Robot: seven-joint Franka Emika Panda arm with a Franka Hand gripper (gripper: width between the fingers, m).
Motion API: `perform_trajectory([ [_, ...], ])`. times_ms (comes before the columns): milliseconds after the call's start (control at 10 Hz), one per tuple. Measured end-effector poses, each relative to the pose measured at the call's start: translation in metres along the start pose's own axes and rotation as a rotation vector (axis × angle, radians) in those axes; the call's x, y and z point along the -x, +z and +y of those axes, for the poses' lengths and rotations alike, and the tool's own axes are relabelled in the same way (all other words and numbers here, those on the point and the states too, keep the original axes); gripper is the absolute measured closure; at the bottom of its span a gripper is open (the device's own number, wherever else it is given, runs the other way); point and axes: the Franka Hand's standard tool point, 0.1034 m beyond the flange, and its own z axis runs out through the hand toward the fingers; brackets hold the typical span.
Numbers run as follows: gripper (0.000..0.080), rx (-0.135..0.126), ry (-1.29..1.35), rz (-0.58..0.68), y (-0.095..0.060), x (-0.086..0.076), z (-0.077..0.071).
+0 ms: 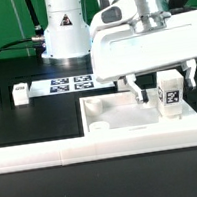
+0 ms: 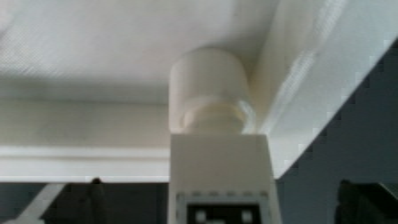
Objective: Assemble square table
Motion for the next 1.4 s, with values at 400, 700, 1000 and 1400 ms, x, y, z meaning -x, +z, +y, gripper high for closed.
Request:
perform_trajectory([
  [400, 0.0151, -0.020, 0.013, -0.056, -0.018, -0.024, 0.000],
  [700, 0.0151, -0.065, 0.030, -0.259, -0.013, -0.026, 0.001],
  [1000, 0.0151, -0.103, 0.056, -0.455, -0.012, -0.024, 0.003],
  [1400, 0.0151, -0.104, 0.104, -0.578, -0.003, -0.025, -0.001],
])
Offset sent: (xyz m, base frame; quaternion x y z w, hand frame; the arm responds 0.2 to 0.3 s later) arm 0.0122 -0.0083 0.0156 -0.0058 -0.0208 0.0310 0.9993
